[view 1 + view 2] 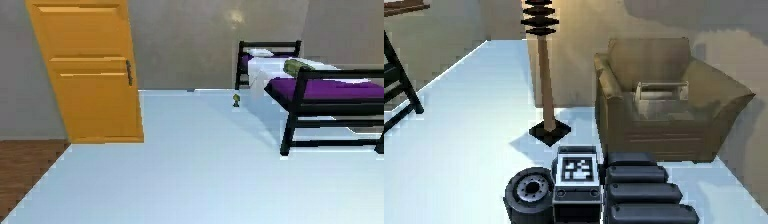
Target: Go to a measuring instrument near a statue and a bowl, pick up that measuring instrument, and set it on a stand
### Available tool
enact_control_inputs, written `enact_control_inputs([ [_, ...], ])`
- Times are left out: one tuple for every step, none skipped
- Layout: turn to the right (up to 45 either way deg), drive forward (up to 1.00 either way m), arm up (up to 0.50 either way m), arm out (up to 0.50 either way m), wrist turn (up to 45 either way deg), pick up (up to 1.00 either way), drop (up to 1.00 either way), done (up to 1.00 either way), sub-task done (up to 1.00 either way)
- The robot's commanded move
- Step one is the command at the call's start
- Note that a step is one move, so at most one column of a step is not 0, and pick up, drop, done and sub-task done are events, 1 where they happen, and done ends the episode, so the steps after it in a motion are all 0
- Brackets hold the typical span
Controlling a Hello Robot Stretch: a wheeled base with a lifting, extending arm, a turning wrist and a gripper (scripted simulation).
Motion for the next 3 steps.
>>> enact_control_inputs([
  [-18.0,0.00,0.00,0.00,0.0,0.00,0.00,0.00,0.00],
  [0.0,1.00,0.00,0.00,0.0,0.00,0.00,0.00,0.00],
  [-9.0,0.00,0.00,0.00,0.0,0.00,0.00,0.00,0.00],
])
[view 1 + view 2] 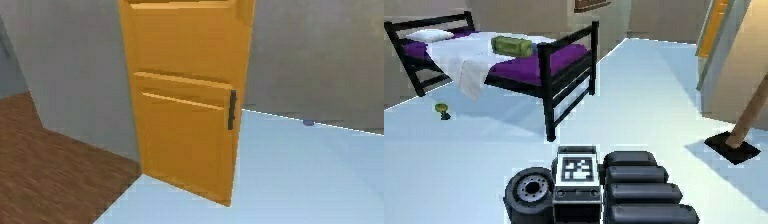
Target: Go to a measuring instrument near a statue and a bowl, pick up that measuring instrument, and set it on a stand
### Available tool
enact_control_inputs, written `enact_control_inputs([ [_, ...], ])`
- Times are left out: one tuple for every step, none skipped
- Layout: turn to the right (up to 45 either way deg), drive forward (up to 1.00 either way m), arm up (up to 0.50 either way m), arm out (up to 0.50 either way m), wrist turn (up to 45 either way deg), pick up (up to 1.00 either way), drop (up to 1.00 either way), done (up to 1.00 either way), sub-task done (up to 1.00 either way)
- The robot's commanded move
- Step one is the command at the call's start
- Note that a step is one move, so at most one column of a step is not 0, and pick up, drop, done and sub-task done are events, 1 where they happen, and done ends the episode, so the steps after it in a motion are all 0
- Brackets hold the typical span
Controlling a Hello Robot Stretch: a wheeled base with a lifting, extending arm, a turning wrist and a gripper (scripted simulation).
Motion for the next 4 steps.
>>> enact_control_inputs([
  [0.0,0.05,0.00,0.00,0.0,0.00,0.00,0.00,0.00],
  [-45.0,0.00,0.00,0.00,0.0,0.00,0.00,0.00,0.00],
  [-18.0,0.00,0.00,0.00,0.0,0.00,0.00,0.00,0.00],
  [0.0,1.00,0.00,0.00,0.0,0.00,0.00,0.00,0.00],
])
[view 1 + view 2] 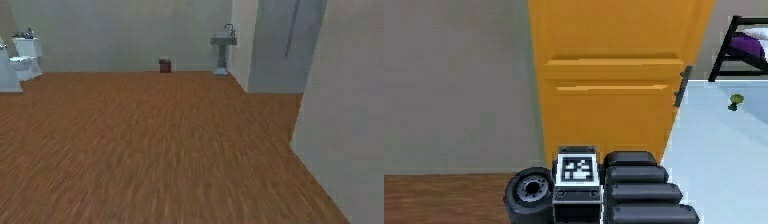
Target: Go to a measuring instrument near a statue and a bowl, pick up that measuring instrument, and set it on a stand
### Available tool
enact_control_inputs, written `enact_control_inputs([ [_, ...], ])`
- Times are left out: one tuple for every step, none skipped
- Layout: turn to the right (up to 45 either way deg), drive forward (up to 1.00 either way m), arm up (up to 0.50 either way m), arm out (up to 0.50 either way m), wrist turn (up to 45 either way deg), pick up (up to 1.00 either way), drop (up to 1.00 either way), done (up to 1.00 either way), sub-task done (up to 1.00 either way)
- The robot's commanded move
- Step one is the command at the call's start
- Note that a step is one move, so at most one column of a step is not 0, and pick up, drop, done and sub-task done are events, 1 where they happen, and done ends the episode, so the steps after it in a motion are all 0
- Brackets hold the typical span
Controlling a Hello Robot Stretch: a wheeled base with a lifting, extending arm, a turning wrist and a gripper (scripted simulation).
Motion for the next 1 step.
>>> enact_control_inputs([
  [0.0,0.50,0.00,0.00,0.0,0.00,0.00,0.00,0.00],
])
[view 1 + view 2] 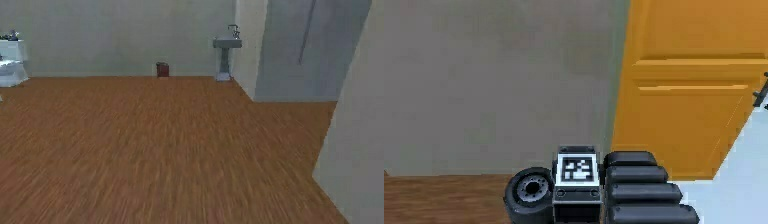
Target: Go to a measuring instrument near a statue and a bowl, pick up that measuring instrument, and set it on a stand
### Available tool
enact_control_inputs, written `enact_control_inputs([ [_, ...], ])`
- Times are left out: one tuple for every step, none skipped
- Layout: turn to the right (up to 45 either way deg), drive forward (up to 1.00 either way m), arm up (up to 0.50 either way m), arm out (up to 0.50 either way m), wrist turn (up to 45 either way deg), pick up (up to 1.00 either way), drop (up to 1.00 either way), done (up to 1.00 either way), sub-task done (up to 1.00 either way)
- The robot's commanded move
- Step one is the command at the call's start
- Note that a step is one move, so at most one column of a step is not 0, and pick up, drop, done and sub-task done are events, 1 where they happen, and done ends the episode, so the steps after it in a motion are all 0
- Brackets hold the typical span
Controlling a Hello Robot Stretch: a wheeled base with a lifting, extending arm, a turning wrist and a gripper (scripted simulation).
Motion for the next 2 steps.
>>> enact_control_inputs([
  [-45.0,0.00,0.00,0.00,0.0,0.00,0.00,0.00,0.00],
  [0.0,0.45,0.00,0.00,0.0,0.00,0.00,0.00,0.00],
])
